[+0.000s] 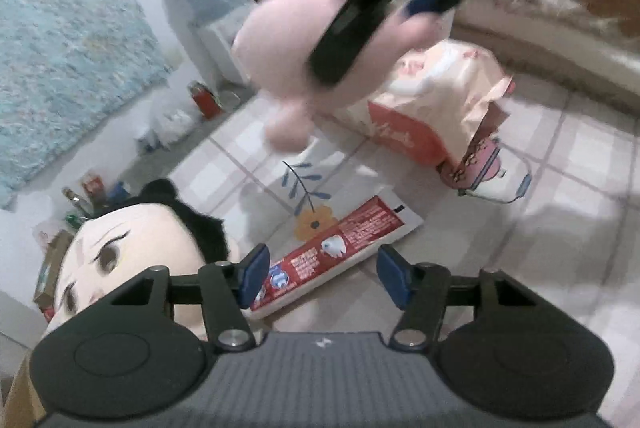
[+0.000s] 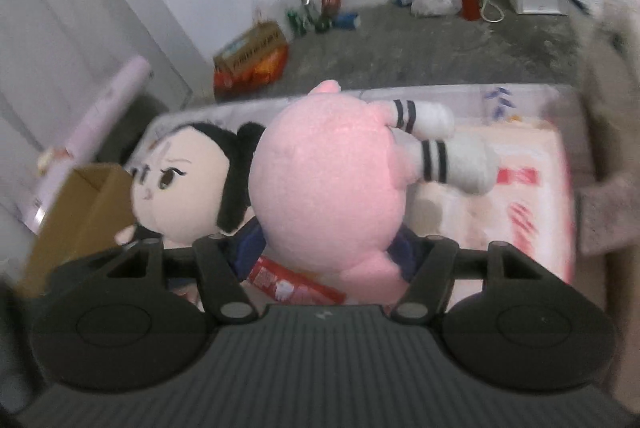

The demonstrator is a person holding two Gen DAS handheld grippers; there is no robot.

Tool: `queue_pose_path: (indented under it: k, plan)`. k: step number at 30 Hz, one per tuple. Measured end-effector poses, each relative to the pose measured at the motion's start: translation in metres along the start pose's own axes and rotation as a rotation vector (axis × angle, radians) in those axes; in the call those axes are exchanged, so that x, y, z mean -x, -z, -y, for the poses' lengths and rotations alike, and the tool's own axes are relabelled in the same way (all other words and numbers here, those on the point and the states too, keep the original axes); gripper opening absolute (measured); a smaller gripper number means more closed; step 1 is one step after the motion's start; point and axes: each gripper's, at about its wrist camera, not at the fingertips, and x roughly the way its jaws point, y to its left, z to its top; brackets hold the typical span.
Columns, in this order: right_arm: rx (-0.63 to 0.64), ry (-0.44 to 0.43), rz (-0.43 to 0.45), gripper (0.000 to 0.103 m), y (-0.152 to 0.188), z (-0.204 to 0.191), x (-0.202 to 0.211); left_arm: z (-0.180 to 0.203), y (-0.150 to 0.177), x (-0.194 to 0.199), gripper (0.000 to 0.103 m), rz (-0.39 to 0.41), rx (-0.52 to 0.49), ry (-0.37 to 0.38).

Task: Organize soft objects
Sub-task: 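Grasp pink plush pig with right gripper while left gripper grasps red toothpaste tube, then carry pink plush pig with right gripper to the box while left gripper carries toothpaste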

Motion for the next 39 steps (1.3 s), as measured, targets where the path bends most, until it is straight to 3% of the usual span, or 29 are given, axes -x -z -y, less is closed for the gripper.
queue_pose_path:
  k: [3,5,6,7,8,10,13,17,19,20,25,30,34,39]
  plan:
    - [-0.085,-0.052,0.034,0.066,0.017,0.026,0.03,-0.009,-0.008,-0.03,0.072,-0.075,0.026,0.059]
    - [-0.116,-0.054,0.056,0.067,0.026,0.043,0.045,-0.02,-0.007,-0.043,0.089,-0.078,0.107,0.085]
    - [-0.119,-0.045,0.061,0.067,0.029,0.048,0.05,-0.023,-0.008,-0.046,0.091,-0.084,0.109,0.093]
    - [-0.122,-0.039,0.07,0.067,0.032,0.052,0.055,-0.025,-0.008,-0.048,0.087,-0.099,0.123,0.107]
    - [-0.126,-0.04,0.073,0.067,0.035,0.056,0.059,-0.032,-0.008,-0.048,0.074,-0.131,0.188,0.156]
    - [-0.128,-0.053,0.072,0.068,0.04,0.061,0.065,-0.042,-0.005,-0.047,0.06,-0.187,0.318,0.221]
    - [-0.126,-0.056,0.073,0.068,0.049,0.067,0.074,-0.027,-0.002,-0.029,0.035,-0.229,0.293,0.23]
    - [-0.14,-0.083,0.088,0.069,0.06,0.07,0.081,0.001,0.004,-0.009,0.037,-0.251,0.227,0.253]
    - [-0.149,-0.095,0.093,0.069,0.063,0.072,0.082,0.006,0.007,-0.005,0.037,-0.251,0.248,0.238]
    - [-0.155,-0.101,0.093,0.069,0.065,0.073,0.082,0.005,0.008,-0.006,0.029,-0.249,0.282,0.233]
    - [-0.184,-0.113,0.117,0.067,0.071,0.075,0.076,0.013,0.015,0.007,0.022,-0.215,0.349,0.175]
    - [-0.185,-0.148,0.116,0.067,0.072,0.066,0.08,0.007,0.029,0.039,0.023,-0.17,0.455,0.236]
    - [-0.161,-0.179,0.122,0.067,0.07,0.042,0.098,-0.002,0.045,0.101,0.023,-0.055,0.498,0.234]
    - [-0.099,-0.272,0.122,0.067,0.071,-0.015,0.129,-0.017,0.087,0.204,0.024,0.081,0.61,0.267]
